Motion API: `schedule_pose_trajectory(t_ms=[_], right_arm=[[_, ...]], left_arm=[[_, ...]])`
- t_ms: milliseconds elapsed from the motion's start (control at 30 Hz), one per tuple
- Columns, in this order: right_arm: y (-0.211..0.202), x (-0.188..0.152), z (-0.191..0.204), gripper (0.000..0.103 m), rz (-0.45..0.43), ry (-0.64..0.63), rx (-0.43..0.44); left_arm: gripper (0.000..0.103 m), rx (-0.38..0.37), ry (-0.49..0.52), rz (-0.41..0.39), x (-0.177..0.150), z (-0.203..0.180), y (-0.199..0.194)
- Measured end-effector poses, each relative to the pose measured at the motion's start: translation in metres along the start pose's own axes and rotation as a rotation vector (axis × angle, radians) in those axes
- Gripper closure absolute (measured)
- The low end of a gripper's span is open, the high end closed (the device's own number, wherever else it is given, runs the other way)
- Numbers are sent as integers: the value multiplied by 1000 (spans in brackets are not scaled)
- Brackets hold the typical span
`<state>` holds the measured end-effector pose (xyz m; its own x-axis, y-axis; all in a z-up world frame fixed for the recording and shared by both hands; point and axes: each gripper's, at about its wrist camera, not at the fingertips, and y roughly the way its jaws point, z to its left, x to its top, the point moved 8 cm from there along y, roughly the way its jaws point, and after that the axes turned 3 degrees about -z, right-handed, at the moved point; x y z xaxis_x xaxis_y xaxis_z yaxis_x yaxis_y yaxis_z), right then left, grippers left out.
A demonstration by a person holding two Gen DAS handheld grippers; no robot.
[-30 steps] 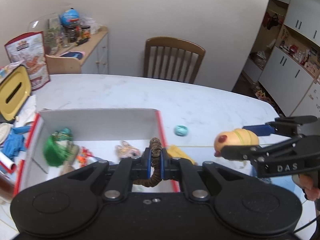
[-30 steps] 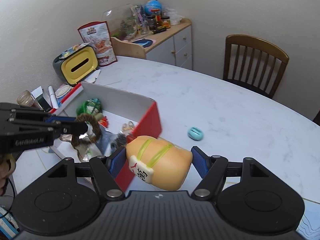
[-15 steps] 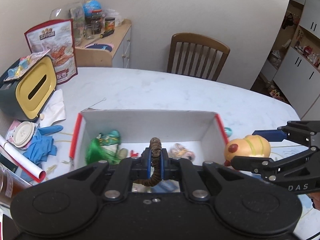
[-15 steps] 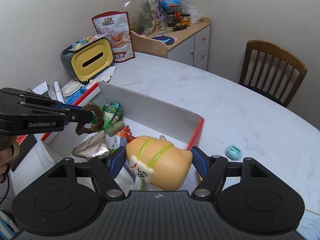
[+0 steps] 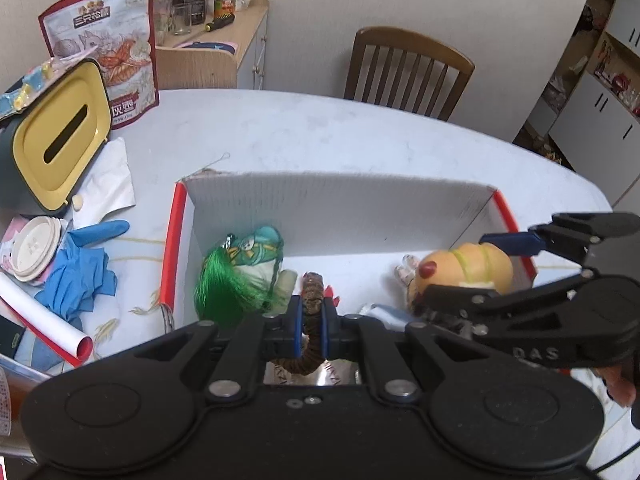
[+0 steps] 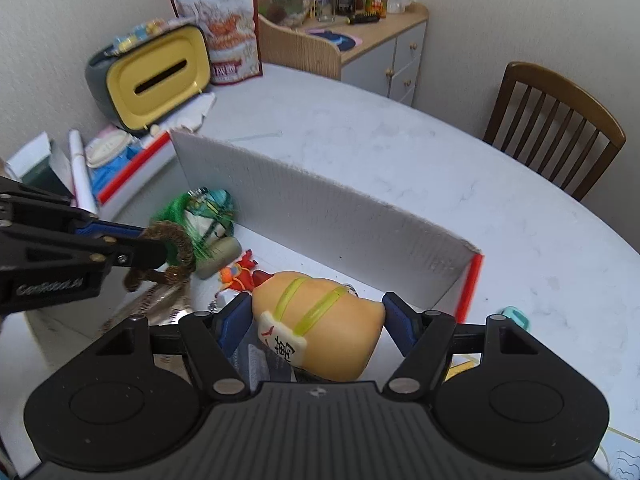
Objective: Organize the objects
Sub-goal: 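Carry the bracelet and yellow plush over the red box with both tools, then open both tools to drop the bracelet and yellow plush into the box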
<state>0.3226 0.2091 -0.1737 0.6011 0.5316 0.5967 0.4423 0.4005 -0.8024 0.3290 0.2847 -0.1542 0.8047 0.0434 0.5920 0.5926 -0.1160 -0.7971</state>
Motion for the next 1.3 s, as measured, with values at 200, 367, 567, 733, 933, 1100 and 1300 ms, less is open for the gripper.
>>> schedule_pose_trajectory(t_ms=[200, 367, 567, 733, 933, 1100, 1300], right_arm=[[21, -9, 6, 32, 45, -26, -18], [25, -12, 7, 31, 61, -37, -27], [21, -12, 5, 31, 62, -34, -25], [13, -12, 3, 30, 56, -29, -15], [-1, -10, 4, 28, 28, -29, 2], [-18, -7, 3, 28, 5, -17, 16], [-44, -5, 1, 28, -40, 1, 34]], left_arm=[[96, -26, 14, 69, -19, 2, 17], [96, -35, 18, 103, -30, 4, 27], [91, -32, 26, 113, -32, 3, 31], [83, -25, 28, 113, -31, 1, 31], [76, -16, 33, 111, -32, -3, 27], [68, -13, 33, 89, -30, -7, 17], [58, -10, 46, 47, -23, -16, 1]])
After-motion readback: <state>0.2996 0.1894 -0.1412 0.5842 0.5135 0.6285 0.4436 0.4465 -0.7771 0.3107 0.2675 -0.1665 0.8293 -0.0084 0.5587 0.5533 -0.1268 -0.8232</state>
